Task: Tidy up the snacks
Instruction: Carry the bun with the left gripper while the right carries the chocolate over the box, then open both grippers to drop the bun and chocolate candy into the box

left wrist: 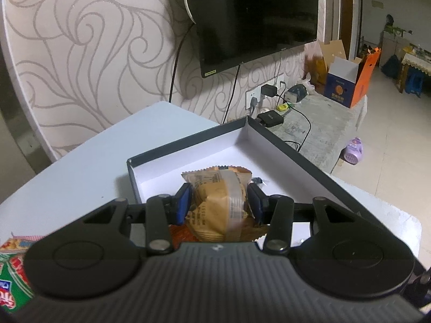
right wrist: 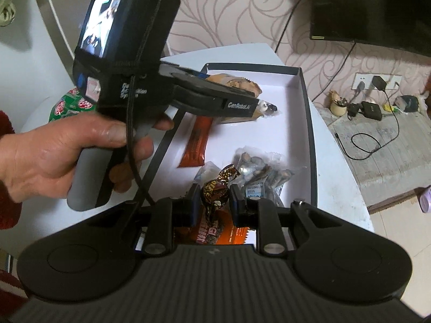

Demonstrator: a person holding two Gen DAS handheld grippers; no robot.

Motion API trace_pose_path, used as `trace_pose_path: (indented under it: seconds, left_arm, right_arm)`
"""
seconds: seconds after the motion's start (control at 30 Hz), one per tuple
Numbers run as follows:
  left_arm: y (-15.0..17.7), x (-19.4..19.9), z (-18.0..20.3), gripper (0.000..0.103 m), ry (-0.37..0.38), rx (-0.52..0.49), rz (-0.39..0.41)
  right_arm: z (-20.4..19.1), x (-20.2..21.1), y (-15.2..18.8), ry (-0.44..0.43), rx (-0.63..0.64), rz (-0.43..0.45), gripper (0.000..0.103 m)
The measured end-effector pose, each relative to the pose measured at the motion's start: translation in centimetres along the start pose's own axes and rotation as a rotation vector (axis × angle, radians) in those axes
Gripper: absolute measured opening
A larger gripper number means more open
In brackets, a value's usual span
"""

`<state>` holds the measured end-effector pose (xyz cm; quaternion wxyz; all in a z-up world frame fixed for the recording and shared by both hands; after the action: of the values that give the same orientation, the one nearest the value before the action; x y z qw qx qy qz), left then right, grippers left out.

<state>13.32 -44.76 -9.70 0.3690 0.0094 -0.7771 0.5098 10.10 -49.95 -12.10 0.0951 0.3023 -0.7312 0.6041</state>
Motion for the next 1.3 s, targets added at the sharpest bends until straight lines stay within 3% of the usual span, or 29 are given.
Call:
trace_pose_path:
  seconds: [0.93,1.1,1.13,1.23,1.3]
  left_arm:
    - [-0.7,-1.2,-1.0,0.052,0.010,-0.028,0.010]
    - [-1.1,-0.5,-1.2,0.072,-0.008,-0.052,0.055]
    - [-1.2,-0.3,-1.2,0.073,-0.013,-0.057,0.065]
    - [-1.4,0.3,-1.2,0.075,-0.005,-0.061,0.079]
    - [-1.3,0.7,-1.4,0.075,-0.009,-0.057,0.082]
  right_arm:
    - [0.4,-1.4,-1.3,0.069,0.011,0.010,0.027]
    - [0.7,-1.4,-1.6,0.081,-0.006,0.030,0.028]
    - [0.8,-1.4,-1.7,0.082,-0.009,0.039,0.033]
    - [0.9,-1.1,-1.7,0.095,-0.018,0.060,0.066]
    - [0.9,-0.5,-1.6,0.094,-0.029,0.075,0.069]
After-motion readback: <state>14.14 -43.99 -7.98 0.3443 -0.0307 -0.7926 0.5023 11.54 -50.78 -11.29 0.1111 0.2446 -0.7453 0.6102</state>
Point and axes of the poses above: each gripper's, at about its wrist camera, not at the fingertips, and x roughly against the way its jaws point, z to its right, y to its underside, the point moved 9 cm from there along -x, roughly the way its jaws point, and after that the axes turned 11 degrees about -y, right-handed, at the moved point
